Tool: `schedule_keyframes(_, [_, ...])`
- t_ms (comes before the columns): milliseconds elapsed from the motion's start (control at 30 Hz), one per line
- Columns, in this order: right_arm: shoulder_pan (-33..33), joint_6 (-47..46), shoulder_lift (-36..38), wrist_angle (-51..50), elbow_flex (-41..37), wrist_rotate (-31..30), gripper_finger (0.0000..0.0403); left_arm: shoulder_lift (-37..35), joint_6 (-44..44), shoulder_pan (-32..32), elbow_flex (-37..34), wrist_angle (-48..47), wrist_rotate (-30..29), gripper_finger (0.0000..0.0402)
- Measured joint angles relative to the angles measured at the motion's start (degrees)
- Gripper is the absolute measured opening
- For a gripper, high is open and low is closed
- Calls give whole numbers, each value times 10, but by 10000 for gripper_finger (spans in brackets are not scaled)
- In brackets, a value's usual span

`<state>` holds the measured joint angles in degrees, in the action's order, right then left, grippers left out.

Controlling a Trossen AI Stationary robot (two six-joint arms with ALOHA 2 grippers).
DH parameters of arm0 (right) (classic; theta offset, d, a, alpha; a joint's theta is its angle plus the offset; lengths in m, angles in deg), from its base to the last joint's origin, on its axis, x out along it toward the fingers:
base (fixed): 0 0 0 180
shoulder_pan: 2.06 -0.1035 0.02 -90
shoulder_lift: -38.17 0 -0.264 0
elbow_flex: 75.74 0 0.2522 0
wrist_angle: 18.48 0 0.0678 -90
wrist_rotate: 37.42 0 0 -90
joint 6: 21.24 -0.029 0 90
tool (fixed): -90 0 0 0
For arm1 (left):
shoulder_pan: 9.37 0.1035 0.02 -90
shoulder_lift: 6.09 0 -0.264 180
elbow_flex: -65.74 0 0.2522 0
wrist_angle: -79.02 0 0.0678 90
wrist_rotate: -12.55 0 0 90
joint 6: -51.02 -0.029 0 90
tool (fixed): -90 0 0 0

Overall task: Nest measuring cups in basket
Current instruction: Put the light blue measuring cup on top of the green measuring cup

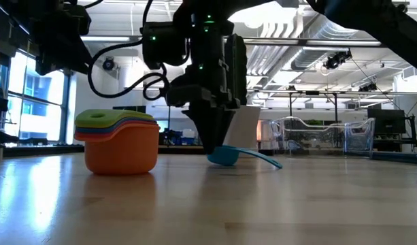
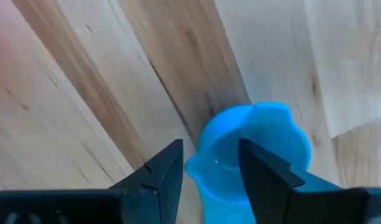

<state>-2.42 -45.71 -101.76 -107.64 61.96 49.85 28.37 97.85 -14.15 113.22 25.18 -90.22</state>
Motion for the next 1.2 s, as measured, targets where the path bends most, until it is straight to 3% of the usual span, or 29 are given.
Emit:
schedule_keyframes(233, [0,-12,-5,2,0,-19,108,0,-1,0,0,0,0,103])
schedule_keyframes(500, [6,-28,-4,-1,0,-24,10,0,-10,0,0,0,0,103])
schedule_keyframes(1200, [9,-99,-2,-21,25,-6,1,0,-10,0,0,-47,2,103])
